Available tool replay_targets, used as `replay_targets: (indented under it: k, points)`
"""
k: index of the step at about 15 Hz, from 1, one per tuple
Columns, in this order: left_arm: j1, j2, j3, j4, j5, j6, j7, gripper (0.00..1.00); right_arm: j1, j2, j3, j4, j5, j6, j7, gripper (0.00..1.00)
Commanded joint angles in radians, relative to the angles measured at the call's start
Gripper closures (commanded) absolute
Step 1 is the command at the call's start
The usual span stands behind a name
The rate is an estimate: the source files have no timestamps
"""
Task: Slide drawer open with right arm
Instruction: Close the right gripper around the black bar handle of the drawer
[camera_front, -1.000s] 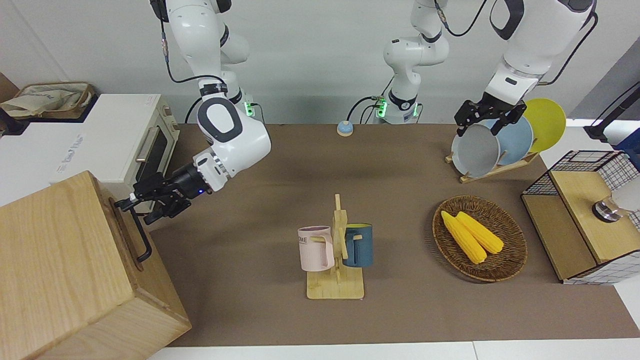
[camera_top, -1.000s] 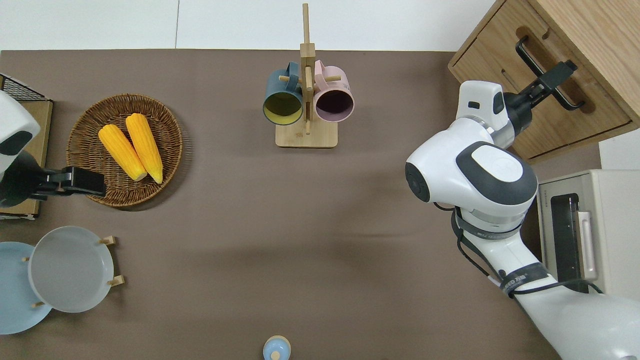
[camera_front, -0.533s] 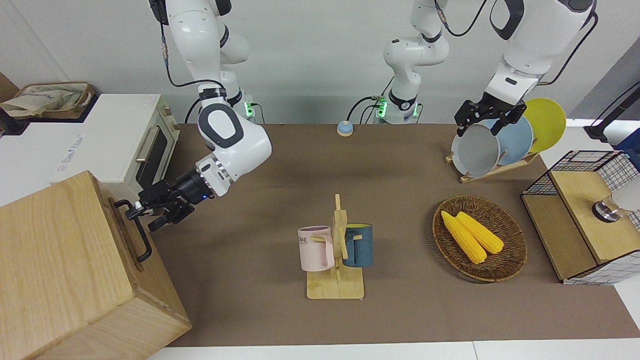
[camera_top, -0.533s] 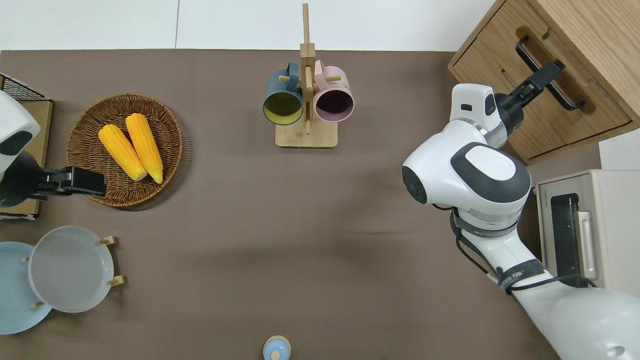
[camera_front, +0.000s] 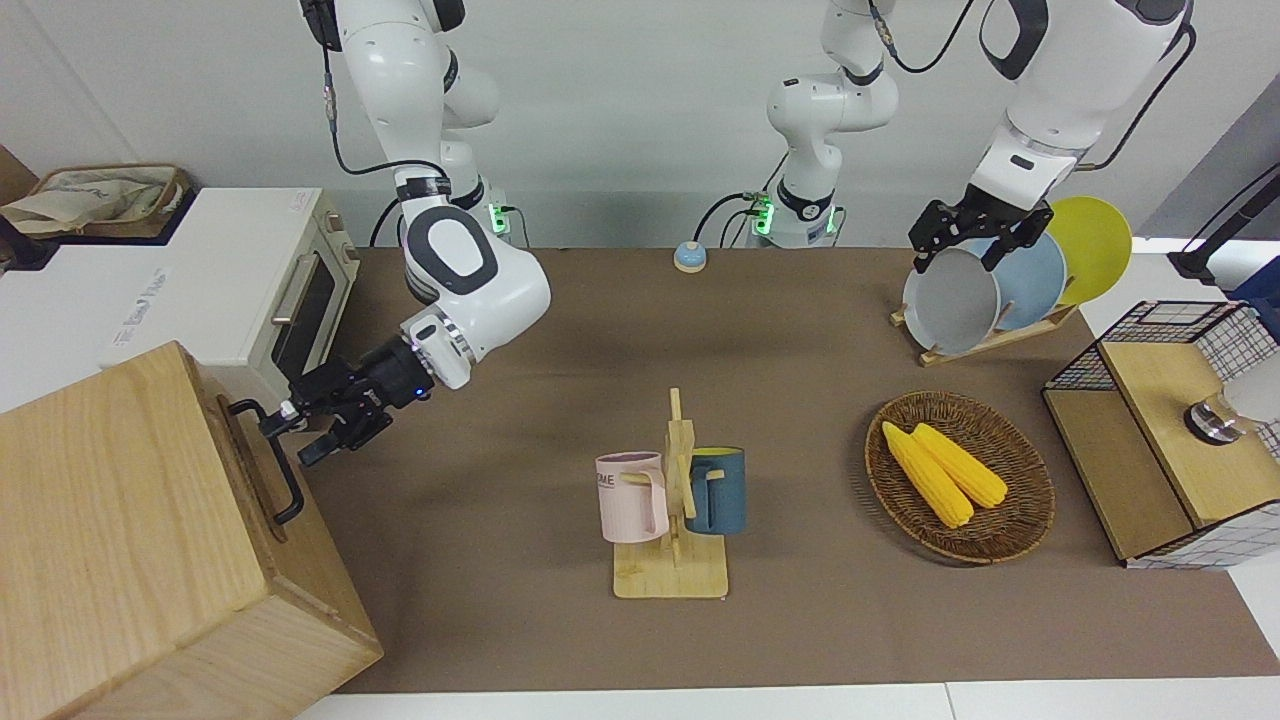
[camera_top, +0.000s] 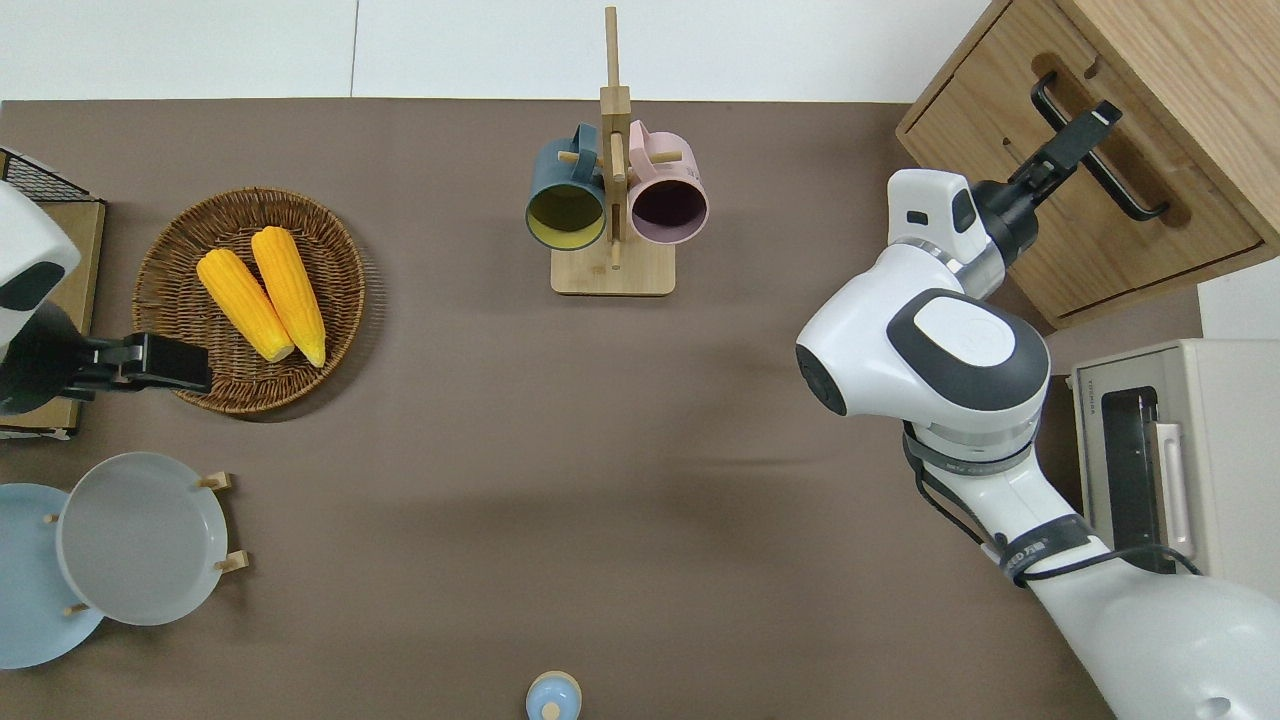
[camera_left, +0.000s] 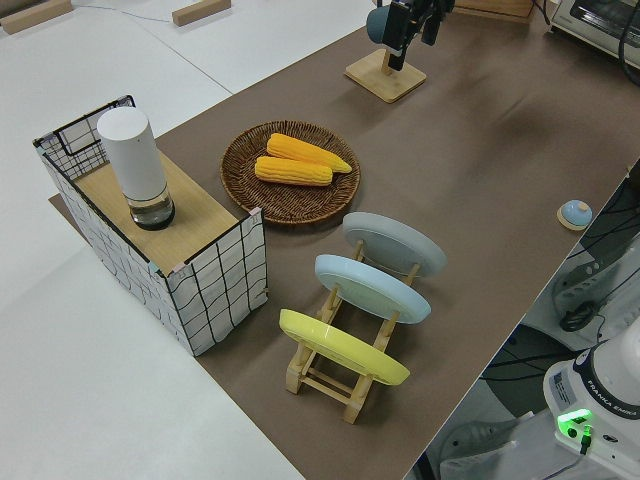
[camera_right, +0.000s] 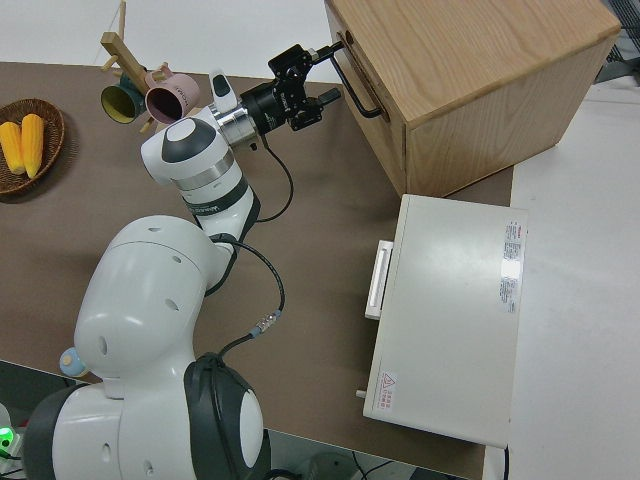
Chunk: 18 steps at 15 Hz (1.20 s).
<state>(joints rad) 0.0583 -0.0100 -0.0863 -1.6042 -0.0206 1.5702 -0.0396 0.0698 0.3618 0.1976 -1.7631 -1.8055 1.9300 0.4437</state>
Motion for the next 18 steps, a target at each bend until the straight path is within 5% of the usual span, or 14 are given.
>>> replay_targets:
  k: [1,8,18]
  points:
    - [-0.005,-0.010,0.005,-0.005,0.011,-0.013,0.007,0.00,-0.022,0.016,0.003,0.002,-0.026,0.027,0.085,0.028]
    - [-0.005,-0.010,0.004,-0.005,0.011,-0.012,0.007,0.00,-0.033,0.026,-0.009,0.005,-0.023,0.027,0.104,0.193]
    - [-0.005,-0.010,0.004,-0.005,0.011,-0.012,0.007,0.00,-0.016,0.031,-0.009,0.013,-0.028,0.024,0.069,0.852]
